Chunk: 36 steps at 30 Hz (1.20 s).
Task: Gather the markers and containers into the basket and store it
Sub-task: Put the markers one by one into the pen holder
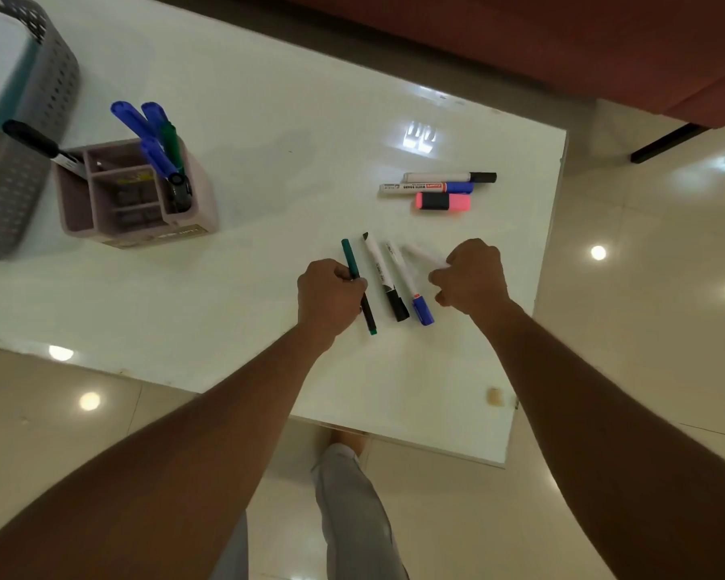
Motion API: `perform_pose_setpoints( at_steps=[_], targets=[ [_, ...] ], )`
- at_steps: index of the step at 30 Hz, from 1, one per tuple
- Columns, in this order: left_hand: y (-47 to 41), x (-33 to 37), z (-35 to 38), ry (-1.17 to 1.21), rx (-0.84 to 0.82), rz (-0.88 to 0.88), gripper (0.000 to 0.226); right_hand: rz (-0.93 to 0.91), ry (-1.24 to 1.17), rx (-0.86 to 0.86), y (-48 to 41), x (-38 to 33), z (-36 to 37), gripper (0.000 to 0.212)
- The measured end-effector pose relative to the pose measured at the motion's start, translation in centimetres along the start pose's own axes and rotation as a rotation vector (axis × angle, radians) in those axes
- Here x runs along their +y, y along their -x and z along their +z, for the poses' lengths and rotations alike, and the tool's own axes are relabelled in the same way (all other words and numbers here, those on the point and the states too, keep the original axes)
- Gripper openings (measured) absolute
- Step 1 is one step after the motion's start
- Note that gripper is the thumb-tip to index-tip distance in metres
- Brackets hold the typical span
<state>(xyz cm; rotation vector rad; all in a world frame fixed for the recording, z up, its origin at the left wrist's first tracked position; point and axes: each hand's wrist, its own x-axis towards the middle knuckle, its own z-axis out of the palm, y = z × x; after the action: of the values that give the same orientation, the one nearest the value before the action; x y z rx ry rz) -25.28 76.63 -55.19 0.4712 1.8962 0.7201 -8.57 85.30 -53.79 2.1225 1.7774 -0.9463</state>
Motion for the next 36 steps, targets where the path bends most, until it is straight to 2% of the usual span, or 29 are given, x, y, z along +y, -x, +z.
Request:
perform_pose_setpoints(
  at_steps=[2, 7, 9, 14, 16, 21, 26, 29, 32, 36],
  targets=[
    [-0.2, 0.1, 0.2, -0.004, 0.008, 0.010, 0.012, -0.041, 0.057, 0.056, -0.2, -0.2, 0.6, 0.025],
    [0.0, 0.4, 0.5, -0.041, -0.011, 0.057, 0.008, -0.074, -0.072, 0.093, 0.7, -0.2, 1.0, 0.026],
    [0.4, 0.5, 0.4, -0.189, -0.005, 0.186, 0.002, -0.083, -0.102, 0.105, 1.1, 0.4, 1.3, 0.028],
    [1.0, 0.9, -0.7, -0.718, 0.040, 0.687, 0.024, -0.048, -0.175, 0.160, 2.2, 2.0, 2.0, 0.021],
    [0.6, 0.6, -1.2, -0.838, 0.043, 0.817, 0.031, -0.038, -0.186, 0.165, 2.6, 2.2, 2.0, 0.022],
    [0.3, -0.7, -1.1, -0.897, -0.133, 0.722, 0.026, -0.097, -0.128, 0.145, 3.0, 2.0, 2.8, 0.022],
    [0.7, -1.2, -0.4, -0.805, -0.101, 0.639, 0.027, -0.173, -0.172, 0.172, 3.2, 1.1, 3.5, 0.019],
    [0.9, -1.0, 0.2, -0.838, -0.008, 0.721, 0.022, -0.227, -0.134, 0.191, 3.7, 0.4, 4.0, 0.028],
    [0.7, 0.0, 0.9, -0.889, 0.024, 0.847, 0.030, -0.233, -0.042, 0.160, 4.3, 0.5, 4.5, 0.033],
    [0.8, 1.8, 1.9, -1.073, -0.202, 0.913, 0.048, -0.195, 0.049, 0.174, 4.8, 1.7, 5.0, 0.030]
  ],
)
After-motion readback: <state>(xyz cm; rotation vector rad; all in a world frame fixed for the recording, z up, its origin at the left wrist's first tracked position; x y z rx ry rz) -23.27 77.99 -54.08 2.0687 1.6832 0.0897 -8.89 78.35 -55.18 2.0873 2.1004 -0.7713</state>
